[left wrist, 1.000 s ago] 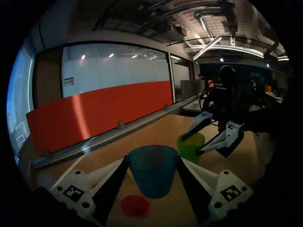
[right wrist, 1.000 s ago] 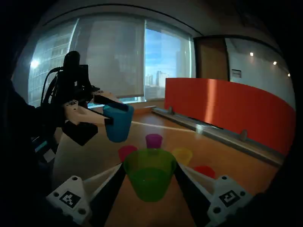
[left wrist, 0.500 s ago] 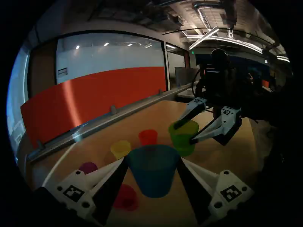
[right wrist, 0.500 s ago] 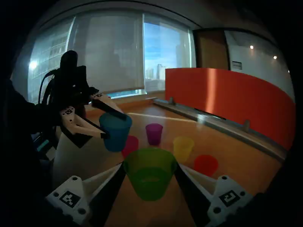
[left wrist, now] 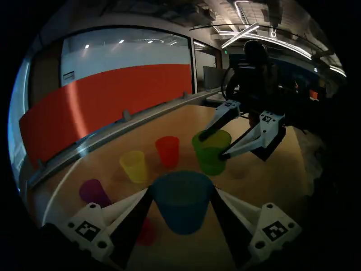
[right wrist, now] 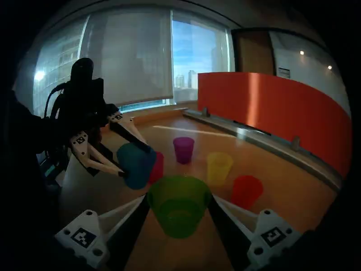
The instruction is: Pour water
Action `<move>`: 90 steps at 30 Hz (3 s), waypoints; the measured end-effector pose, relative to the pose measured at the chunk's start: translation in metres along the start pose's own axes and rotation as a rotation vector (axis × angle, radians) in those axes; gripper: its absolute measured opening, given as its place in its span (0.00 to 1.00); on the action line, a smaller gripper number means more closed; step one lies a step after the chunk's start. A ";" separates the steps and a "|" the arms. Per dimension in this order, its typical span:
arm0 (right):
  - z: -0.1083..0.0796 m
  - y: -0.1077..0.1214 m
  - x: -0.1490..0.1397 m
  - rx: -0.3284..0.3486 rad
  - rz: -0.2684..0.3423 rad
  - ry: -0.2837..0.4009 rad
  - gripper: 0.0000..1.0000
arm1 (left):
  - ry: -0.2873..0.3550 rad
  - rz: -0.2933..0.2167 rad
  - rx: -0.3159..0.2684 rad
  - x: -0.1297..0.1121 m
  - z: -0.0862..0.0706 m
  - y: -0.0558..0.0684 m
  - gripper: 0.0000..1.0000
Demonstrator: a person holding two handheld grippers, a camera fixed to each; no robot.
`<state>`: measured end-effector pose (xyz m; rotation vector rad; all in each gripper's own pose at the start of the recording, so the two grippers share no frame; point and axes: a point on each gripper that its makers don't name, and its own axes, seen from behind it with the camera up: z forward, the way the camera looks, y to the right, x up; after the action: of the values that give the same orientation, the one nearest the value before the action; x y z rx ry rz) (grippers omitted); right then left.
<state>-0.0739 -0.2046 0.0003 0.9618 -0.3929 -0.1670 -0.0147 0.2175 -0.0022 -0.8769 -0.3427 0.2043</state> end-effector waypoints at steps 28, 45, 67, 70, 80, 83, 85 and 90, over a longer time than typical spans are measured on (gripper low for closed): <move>0.012 0.005 -0.044 0.011 -0.013 -0.112 0.91 | -0.121 0.058 -0.077 -0.044 0.025 0.021 0.89; 0.017 0.008 -0.059 0.006 -0.015 -0.140 0.92 | -0.131 0.058 -0.080 -0.056 0.030 0.023 0.89; 0.018 0.008 -0.072 -0.006 -0.023 -0.161 0.92 | -0.150 0.038 -0.081 -0.069 0.021 0.024 0.89; 0.018 0.007 -0.074 -0.008 -0.028 -0.166 0.92 | -0.152 0.034 -0.081 -0.070 0.020 0.024 0.89; 0.016 0.007 -0.079 -0.017 -0.029 -0.173 0.93 | -0.157 0.034 -0.070 -0.071 0.021 0.023 0.89; 0.015 0.008 -0.080 -0.020 -0.020 -0.174 0.93 | -0.170 0.031 -0.070 -0.075 0.021 0.023 0.89; 0.015 0.008 -0.080 -0.023 -0.015 -0.174 0.94 | -0.178 0.027 -0.070 -0.077 0.022 0.023 0.89; 0.014 0.009 -0.081 -0.030 -0.010 -0.175 0.96 | -0.184 0.014 -0.075 -0.080 0.021 0.025 0.89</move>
<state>-0.1540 -0.1848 -0.0058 0.9228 -0.5450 -0.2664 -0.0972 0.2231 -0.0257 -0.9368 -0.5184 0.2876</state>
